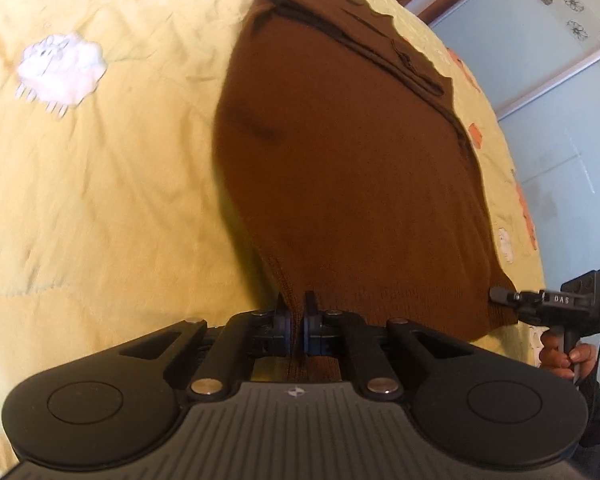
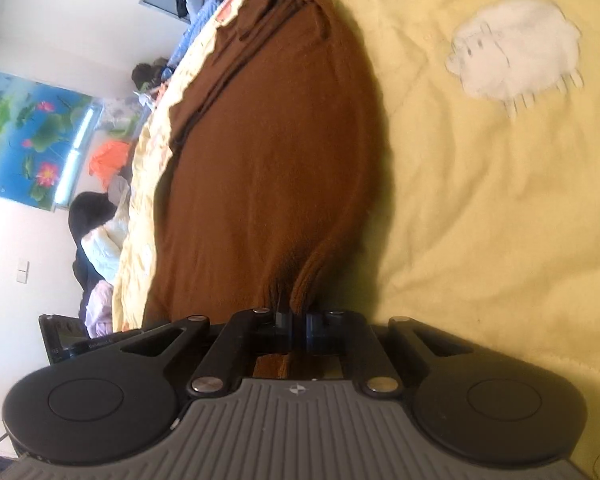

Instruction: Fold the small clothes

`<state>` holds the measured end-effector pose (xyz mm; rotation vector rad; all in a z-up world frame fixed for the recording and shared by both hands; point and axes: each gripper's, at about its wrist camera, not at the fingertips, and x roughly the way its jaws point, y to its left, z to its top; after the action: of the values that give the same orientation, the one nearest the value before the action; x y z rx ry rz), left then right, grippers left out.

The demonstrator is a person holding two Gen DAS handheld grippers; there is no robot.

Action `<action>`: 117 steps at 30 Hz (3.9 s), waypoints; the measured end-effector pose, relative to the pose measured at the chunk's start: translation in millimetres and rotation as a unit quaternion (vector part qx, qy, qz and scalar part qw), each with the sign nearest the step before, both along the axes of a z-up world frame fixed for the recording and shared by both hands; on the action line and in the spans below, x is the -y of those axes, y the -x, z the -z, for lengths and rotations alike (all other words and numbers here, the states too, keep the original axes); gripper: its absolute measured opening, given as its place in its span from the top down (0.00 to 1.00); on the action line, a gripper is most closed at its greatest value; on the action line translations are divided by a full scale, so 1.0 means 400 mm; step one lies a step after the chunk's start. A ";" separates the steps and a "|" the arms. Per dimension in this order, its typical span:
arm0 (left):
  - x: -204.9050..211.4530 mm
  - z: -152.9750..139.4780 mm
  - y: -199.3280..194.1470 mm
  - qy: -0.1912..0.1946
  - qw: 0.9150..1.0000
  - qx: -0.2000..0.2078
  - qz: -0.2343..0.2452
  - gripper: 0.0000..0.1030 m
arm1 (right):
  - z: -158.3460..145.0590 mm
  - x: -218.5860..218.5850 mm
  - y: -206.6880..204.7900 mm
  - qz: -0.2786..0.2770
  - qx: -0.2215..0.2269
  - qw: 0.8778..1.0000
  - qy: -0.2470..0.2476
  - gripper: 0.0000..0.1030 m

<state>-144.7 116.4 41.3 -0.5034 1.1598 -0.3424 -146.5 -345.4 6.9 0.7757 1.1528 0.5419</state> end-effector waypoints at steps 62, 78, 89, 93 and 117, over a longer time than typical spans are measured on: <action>0.029 -0.061 -0.201 -0.154 0.979 0.127 -0.037 0.86 | -0.067 0.002 -0.277 -0.011 0.102 0.993 0.064 0.68; 0.326 -0.107 -0.521 -0.423 0.845 0.307 0.111 0.39 | -0.184 -0.077 -0.661 0.031 0.204 0.956 0.206 0.35; 0.239 -0.073 -0.662 -0.359 0.901 0.244 0.029 0.93 | -0.136 -0.141 -0.731 0.011 0.223 0.947 0.230 0.89; 0.208 -0.027 -0.713 -0.367 0.906 0.212 0.003 0.93 | -0.160 -0.097 -0.752 0.048 0.236 0.951 0.194 0.89; 0.211 0.013 -0.686 -0.281 0.941 0.184 -0.047 0.07 | -0.060 -0.245 -0.650 -0.004 0.302 0.912 0.277 0.42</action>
<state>129.8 32.0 36.2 0.0137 0.8121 -0.0076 113.6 -247.2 30.9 0.0857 0.6696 0.3879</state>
